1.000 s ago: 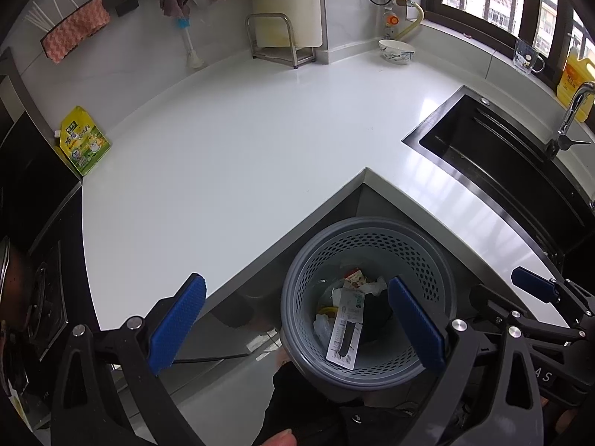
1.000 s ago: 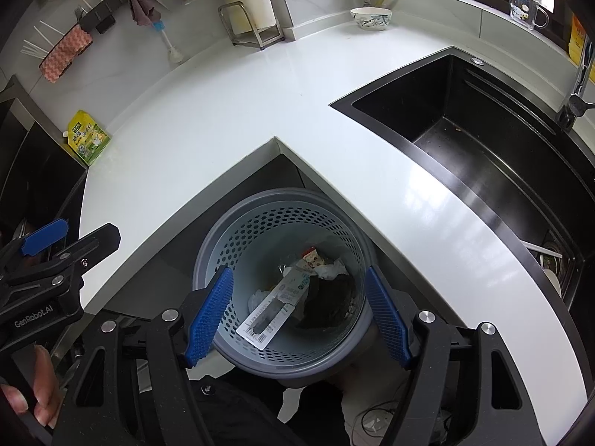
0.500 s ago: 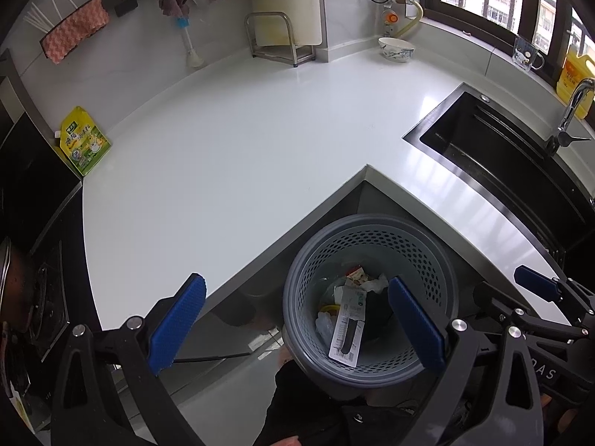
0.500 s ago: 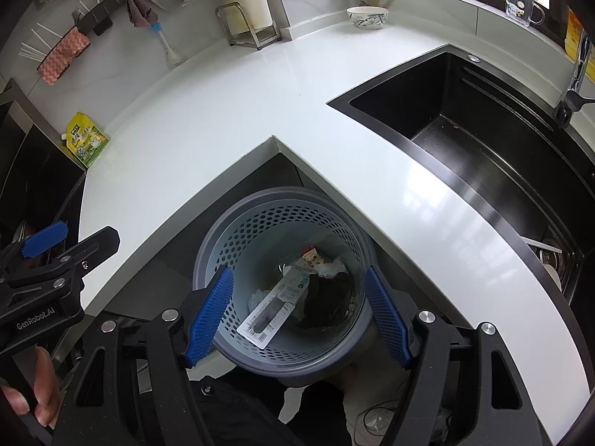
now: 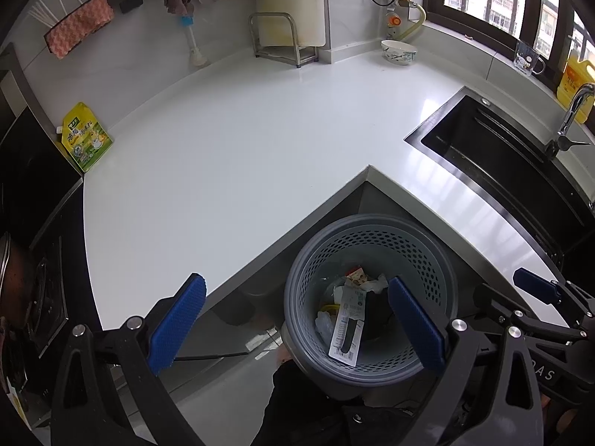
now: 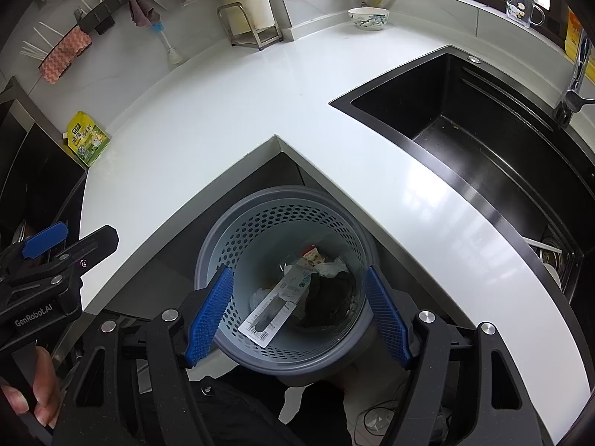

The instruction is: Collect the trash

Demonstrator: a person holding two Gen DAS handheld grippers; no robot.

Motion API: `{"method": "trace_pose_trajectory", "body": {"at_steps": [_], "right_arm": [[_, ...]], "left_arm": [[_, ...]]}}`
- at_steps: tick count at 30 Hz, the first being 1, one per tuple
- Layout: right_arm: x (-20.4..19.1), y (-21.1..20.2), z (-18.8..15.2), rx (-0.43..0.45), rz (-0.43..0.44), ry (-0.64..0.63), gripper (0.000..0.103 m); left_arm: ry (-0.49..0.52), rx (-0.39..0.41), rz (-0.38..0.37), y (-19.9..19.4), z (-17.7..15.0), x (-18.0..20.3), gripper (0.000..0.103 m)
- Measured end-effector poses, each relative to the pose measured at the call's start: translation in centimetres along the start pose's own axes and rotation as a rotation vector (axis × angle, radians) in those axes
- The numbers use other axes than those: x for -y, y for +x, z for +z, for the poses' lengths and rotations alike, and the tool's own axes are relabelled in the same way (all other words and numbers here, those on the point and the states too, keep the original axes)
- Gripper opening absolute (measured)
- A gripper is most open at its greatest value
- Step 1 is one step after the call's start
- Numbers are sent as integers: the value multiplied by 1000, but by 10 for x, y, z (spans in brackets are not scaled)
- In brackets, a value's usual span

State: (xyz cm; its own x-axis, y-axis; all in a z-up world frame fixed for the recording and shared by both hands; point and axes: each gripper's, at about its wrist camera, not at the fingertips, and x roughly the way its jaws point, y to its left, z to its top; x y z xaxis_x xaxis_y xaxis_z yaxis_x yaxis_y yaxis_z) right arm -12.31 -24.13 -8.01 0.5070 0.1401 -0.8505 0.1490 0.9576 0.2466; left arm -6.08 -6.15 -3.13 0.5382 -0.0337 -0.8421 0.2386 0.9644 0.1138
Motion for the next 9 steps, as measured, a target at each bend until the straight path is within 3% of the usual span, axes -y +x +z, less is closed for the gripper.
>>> {"method": "trace_pose_trajectory", "body": {"at_steps": [9], "right_arm": [[-1, -1, 0, 1, 0, -2, 70]], "left_arm": [[-4, -4, 6, -1, -1, -2, 97]]}}
